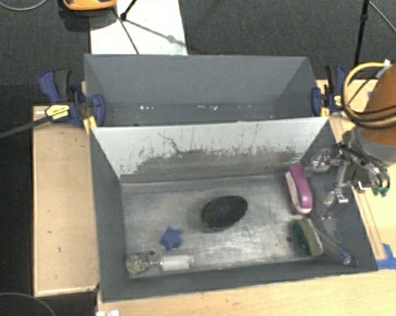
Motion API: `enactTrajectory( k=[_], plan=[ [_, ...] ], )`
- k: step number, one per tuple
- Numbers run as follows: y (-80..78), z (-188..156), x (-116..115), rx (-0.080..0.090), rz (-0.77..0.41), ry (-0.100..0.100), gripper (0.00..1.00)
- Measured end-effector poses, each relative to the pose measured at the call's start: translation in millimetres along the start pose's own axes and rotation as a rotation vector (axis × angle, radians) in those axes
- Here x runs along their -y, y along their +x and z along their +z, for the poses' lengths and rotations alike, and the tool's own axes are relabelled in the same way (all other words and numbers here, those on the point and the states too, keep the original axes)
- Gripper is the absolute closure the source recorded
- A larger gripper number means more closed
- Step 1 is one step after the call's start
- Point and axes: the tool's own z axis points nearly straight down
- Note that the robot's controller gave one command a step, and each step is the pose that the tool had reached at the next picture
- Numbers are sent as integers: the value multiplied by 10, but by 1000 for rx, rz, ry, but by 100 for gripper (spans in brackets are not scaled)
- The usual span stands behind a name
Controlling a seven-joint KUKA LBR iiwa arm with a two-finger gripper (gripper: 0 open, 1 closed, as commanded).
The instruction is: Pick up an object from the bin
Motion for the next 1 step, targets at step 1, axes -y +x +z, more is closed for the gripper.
enactTrajectory(
  k=[1],
  plan=[
    [-104,1366,-85,5,47,-10,0]
  ],
)
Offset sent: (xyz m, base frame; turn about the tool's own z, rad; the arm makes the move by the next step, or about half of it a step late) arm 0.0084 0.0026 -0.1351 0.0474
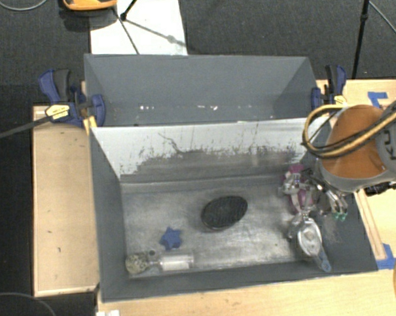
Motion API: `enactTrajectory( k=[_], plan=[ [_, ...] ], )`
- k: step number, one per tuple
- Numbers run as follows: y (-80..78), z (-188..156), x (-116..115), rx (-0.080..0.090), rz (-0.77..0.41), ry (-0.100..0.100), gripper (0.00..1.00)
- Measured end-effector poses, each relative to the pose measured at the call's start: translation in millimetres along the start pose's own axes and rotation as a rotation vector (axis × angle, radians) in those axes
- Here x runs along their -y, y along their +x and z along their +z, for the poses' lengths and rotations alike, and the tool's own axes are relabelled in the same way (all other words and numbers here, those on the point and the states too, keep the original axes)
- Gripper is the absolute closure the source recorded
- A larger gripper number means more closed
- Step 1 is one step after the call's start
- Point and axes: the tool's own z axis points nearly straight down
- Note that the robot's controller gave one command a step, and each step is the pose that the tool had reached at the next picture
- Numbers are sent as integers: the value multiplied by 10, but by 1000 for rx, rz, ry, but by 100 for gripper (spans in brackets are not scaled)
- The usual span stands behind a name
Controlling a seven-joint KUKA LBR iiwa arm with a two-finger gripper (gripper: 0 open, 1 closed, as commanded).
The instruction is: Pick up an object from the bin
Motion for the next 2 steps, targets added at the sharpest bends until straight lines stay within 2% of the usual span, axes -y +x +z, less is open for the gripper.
enactTrajectory(
  k=[1,2],
  plan=[
    [-119,-1001,-814,11,-56,7,0],
    [158,10,-1530,9,-79,9,0]
  ],
)
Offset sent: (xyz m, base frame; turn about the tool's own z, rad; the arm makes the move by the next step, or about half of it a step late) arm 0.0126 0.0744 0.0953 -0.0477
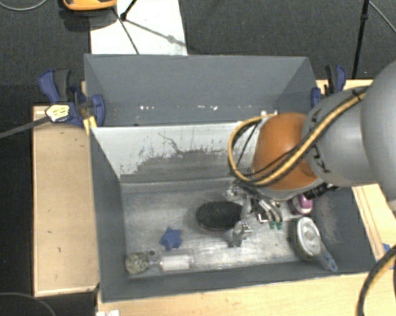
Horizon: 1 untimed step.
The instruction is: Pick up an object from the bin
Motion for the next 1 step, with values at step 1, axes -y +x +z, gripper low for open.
enactTrajectory(
  k=[1],
  plan=[
    [-17,-32,28,4,-1,1,100]
  ],
)
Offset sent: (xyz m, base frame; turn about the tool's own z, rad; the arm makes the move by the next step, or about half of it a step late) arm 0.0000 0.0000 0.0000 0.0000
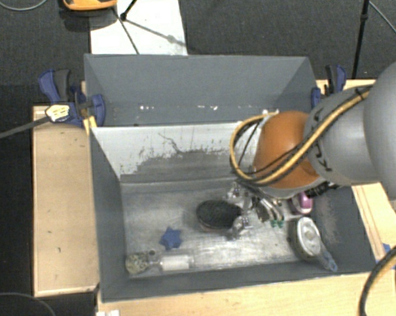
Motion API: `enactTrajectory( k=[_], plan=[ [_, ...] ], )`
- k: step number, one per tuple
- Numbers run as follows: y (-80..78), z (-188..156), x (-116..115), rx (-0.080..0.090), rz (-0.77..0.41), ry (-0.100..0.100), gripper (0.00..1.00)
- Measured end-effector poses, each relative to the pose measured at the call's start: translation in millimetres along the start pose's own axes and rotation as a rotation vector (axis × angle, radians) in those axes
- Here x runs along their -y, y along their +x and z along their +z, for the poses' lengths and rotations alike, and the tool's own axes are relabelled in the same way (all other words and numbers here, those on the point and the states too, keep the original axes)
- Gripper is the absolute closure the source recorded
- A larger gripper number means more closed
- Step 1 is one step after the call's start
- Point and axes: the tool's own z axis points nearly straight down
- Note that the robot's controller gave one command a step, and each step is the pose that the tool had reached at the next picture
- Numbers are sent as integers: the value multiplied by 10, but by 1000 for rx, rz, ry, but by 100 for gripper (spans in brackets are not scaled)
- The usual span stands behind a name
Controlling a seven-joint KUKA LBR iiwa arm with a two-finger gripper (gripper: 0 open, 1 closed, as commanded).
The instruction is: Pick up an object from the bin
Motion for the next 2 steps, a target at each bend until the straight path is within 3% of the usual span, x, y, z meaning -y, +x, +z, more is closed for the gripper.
enactTrajectory(
  k=[1,2],
  plan=[
    [-21,5,-367,0,-116,1,100],
    [39,-1136,-598,-4,-153,-2,100]
  ],
)
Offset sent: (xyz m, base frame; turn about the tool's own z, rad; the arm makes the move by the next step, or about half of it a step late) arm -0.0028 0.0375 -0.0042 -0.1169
